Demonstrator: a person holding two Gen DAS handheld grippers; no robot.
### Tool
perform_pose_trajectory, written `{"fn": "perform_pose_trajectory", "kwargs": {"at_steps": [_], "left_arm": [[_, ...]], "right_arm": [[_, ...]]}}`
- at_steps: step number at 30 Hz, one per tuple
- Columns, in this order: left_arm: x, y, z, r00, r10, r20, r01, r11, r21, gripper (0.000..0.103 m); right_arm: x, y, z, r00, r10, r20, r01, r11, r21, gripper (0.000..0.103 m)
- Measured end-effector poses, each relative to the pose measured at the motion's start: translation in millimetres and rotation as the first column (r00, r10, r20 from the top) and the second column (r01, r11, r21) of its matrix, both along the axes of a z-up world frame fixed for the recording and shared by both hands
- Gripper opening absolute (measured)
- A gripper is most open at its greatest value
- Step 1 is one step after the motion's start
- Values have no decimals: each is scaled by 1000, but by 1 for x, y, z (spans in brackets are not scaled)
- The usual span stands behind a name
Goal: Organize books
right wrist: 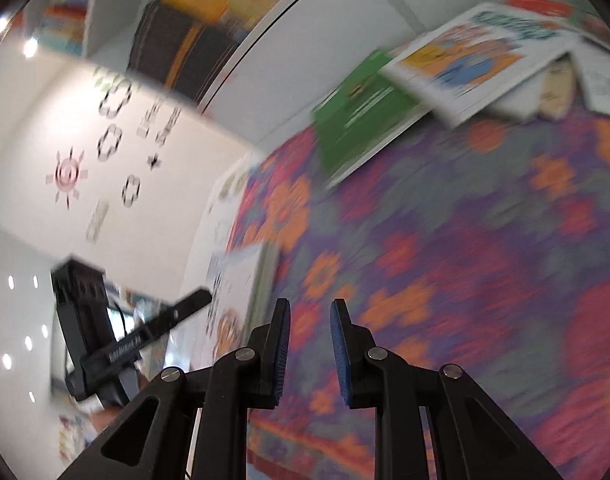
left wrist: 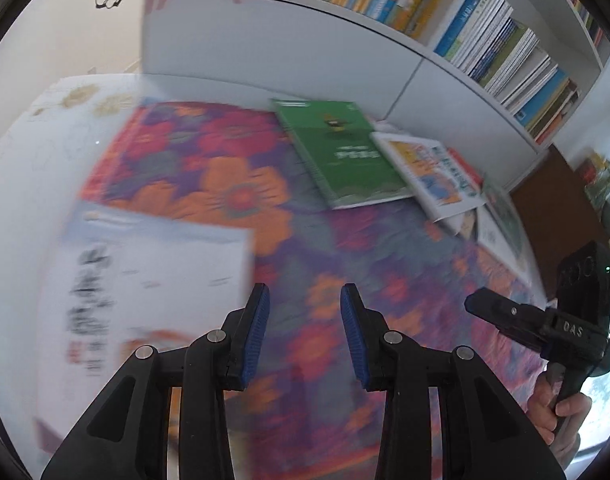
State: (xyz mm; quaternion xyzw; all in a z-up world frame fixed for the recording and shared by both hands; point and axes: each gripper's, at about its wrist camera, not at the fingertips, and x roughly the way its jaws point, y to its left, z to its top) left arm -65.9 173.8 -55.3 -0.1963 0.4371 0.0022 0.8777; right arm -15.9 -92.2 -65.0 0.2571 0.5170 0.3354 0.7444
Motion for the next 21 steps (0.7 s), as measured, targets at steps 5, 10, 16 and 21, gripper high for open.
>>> {"fn": "perform_pose_trajectory", "kwargs": {"at_steps": [5, 10, 16, 21], "left_arm": [[39, -60, -23, 1000, 24, -9, -24, 999, 33, 36], [56, -96, -56, 999, 34, -9, -34, 998, 61, 36], [51, -92, -65, 998, 47, 38, -51, 993, 111, 36], [48, -81, -71, 996, 41, 79, -46, 997, 61, 36]], "right_arm": [[48, -63, -19, 978, -177, -111, 187, 978, 90, 24], [80, -68, -41, 947, -265, -179, 290, 948, 130, 24], [99, -50, -67, 888, -382, -256, 432, 883, 183, 24], [101, -47, -79, 834, -484, -264, 542, 807, 234, 24]]}}
